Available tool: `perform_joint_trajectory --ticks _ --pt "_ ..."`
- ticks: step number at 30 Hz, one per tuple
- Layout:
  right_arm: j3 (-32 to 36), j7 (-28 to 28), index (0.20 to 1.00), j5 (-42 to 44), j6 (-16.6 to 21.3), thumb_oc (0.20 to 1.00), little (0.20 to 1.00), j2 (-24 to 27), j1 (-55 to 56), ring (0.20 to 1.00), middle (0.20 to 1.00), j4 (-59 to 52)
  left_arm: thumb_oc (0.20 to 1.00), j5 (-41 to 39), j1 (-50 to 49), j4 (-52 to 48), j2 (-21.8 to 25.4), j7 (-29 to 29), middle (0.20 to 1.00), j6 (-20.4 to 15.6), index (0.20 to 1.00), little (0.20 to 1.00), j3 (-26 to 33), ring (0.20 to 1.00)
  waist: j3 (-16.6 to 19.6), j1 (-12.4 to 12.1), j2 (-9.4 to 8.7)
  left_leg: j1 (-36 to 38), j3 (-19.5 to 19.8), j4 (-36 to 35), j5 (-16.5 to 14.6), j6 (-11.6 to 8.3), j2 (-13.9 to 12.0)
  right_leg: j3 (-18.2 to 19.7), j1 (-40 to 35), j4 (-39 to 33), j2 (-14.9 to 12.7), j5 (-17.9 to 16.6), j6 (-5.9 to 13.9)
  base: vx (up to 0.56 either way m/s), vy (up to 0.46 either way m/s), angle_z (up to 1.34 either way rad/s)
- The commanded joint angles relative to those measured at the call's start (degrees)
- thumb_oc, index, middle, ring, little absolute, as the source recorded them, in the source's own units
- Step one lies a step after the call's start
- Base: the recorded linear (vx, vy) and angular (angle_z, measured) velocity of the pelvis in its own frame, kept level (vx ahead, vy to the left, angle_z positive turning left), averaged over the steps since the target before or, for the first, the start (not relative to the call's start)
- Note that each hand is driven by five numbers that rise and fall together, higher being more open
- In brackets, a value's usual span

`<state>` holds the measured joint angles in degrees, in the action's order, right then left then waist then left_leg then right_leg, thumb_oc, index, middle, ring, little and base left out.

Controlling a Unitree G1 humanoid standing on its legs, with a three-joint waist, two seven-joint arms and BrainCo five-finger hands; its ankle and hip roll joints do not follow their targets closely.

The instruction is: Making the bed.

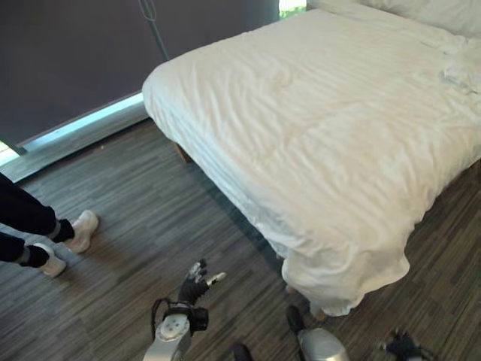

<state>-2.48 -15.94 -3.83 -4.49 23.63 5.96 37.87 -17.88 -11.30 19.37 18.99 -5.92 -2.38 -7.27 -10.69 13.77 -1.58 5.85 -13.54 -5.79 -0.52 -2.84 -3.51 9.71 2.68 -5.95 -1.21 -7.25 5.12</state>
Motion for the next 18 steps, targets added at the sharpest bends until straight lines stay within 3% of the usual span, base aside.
perform_joint_trajectory --ticks 1,2,3,4,5,8,9,12,14,18 --pt "3.49 1.59 0.2 21.49 6.75 0.2 0.2 2.68 -9.41 0.2 0.2 -10.34 1.0 -3.01 1.8 -5.31 4.71 1.55 1.0 -1.9 1.0 1.0 3.8 1.0 -1.01 -1.81 -1.6 1.57 0.99 0.79 -3.99 0.36 0.44 -1.3 2.51 3.31 -3.95 3.12 3.01 0.0 -0.049 -0.01" --pt "4.49 2.31 0.2 26.96 8.13 0.2 0.2 2.59 -11.37 0.2 0.2 -13.25 1.0 -3.51 2.03 -5.79 5.2 1.91 1.0 -1.73 1.0 1.0 4.12 1.0 -1.13 -2.01 -1.37 1.5 0.89 0.79 -4.01 0.33 0.44 -1.36 2.62 3.08 -4.05 3.06 3.04 -0.01 -0.036 0.06" --pt "4.52 2.33 0.2 27.15 8.09 0.2 0.2 2.66 -11.4 0.2 0.2 -13.3 1.0 -3.54 2.11 -5.81 5.21 1.93 1.0 -1.68 1.0 1.0 4.14 1.0 -1.24 -2.05 -1.37 1.56 0.87 0.79 -4.05 0.34 0.43 -1.34 2.57 3.07 -4.04 3.07 3.04 0.01 -0.037 0.06" --pt "5.1 3.61 0.2 34.0 10.95 0.2 0.2 2.37 -15.23 0.2 0.2 -17.52 1.0 -4.26 2.51 -6.57 5.28 2.71 1.0 -1.71 1.0 1.0 3.9 1.0 -1.38 -2.48 -0.79 1.45 0.46 0.79 -4.05 0.23 0.42 -1.33 2.76 2.69 -4.27 2.91 3.11 0.01 -0.026 0.04" --pt "5.1 3.63 0.2 34.08 10.96 0.2 0.2 2.42 -15.29 0.2 0.2 -17.51 1.0 -4.27 2.57 -6.56 5.26 2.73 1.0 -1.7 1.0 1.0 3.92 1.0 -1.45 -2.5 -0.77 1.47 0.44 0.79 -4.06 0.23 0.41 -1.31 2.74 2.67 -4.25 2.9 3.12 0.01 -0.033 -0.01" --pt "4.18 5.95 0.2 45.72 17.2 0.2 0.2 -0.59 -23.24 0.2 0.2 -24.9 1.0 -6.19 2.89 -6.36 4.6 3.38 1.0 -2.03 1.0 1.0 2.36 1.0 -1.64 -3.25 0.57 1.24 -0.22 0.79 -3.94 0.08 0.44 -1.01 2.95 2.23 -4.43 2.66 3.01 0.01 -0.015 -0.03" --pt "4.11 6.01 0.2 45.87 17.32 0.2 0.2 -0.55 -23.37 0.2 0.2 -24.79 1.0 -6.23 2.98 -6.28 4.61 3.4 1.0 -2.07 1.0 1.0 2.43 1.0 -1.68 -3.24 0.56 1.22 -0.26 0.79 -3.96 0.08 0.43 -0.97 2.99 2.22 -4.41 2.65 3.01 0.0 -0.011 -0.05" --pt "1.41 5.33 0.2 55.24 26.25 0.2 0.2 -8.83 -35.67 0.2 0.2 -28.33 1.0 -8.9 4.57 -4.22 2.71 2.86 1.0 -3.22 1.0 1.0 -2.36 1.0 -2.12 -3.86 3.65 0.79 -0.85 0.79 -3.73 -0.09 0.88 -0.23 3.73 2.01 -4.74 2.4 2.74 0.0 -0.001 -0.03" --pt "0.53 4.96 0.2 55.93 27.74 0.2 0.2 -10.17 -38.32 0.2 0.2 -28.44 1.0 -9.63 5.22 -3.42 2.25 3.0 1.0 -3.77 1.0 1.0 -3.42 1.0 -2.43 -3.97 4.57 0.57 -0.99 0.79 -3.72 -0.17 1.0 -0.09 4.17 2.02 -4.76 2.35 2.7 0.0 -0.002 -0.18" --pt "-0.9 2.59 0.2 58.28 30.9 0.2 0.2 -11.97 -47.14 0.2 0.2 -25.13 1.0 -12.49 7.11 -1.28 0.61 2.63 1.0 -5.56 1.0 1.0 -7.55 1.0 -3.45 -3.65 8.41 -0.55 -1.6 0.79 -3.06 -0.35 1.85 0.97 5.73 1.71 -5.12 1.9 2.73 -0.03 -0.001 0.01"
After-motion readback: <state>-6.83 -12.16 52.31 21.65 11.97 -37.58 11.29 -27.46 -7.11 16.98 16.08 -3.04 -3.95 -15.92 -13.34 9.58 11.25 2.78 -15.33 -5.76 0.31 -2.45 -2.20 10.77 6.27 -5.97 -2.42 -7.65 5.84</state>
